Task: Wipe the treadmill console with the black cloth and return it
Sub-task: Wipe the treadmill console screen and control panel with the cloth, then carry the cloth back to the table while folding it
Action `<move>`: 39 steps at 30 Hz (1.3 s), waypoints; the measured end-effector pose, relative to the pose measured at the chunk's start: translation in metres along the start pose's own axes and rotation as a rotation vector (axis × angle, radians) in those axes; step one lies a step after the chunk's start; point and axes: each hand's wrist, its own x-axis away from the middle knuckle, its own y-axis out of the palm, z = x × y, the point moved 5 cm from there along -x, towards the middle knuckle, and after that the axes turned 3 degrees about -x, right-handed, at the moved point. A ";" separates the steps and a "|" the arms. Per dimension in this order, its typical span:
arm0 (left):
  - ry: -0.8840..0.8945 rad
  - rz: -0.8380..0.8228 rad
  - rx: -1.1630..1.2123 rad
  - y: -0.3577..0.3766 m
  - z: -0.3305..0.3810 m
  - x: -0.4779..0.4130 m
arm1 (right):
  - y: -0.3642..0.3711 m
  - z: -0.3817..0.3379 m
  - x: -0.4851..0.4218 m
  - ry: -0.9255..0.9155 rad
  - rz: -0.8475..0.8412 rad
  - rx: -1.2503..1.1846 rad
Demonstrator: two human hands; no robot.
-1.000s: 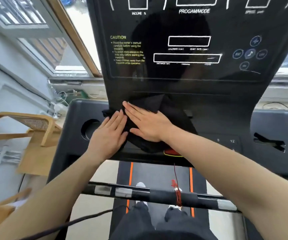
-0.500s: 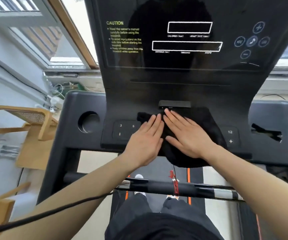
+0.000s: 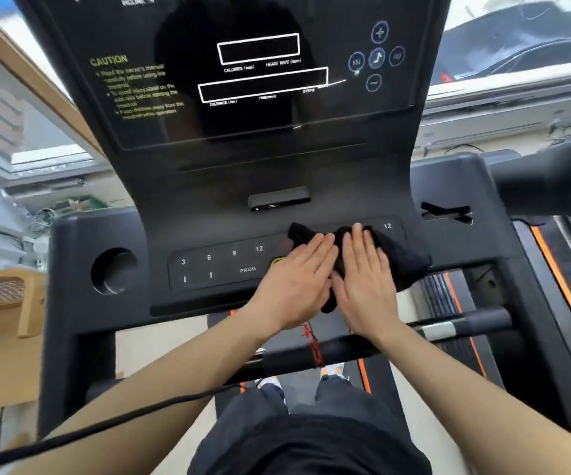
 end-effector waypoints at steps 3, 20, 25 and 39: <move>-0.123 0.096 -0.025 -0.007 -0.045 0.046 | 0.008 -0.058 -0.016 -0.136 -0.031 -0.021; -0.677 0.347 0.093 -0.028 -0.097 0.171 | 0.033 -0.169 0.014 -0.569 -0.186 0.034; -0.789 0.341 0.150 -0.037 -0.069 0.164 | 0.021 -0.150 0.033 -0.613 -0.193 -0.044; -1.048 0.131 0.286 -0.062 0.054 0.204 | -0.042 -0.100 0.109 -0.401 -0.701 -0.456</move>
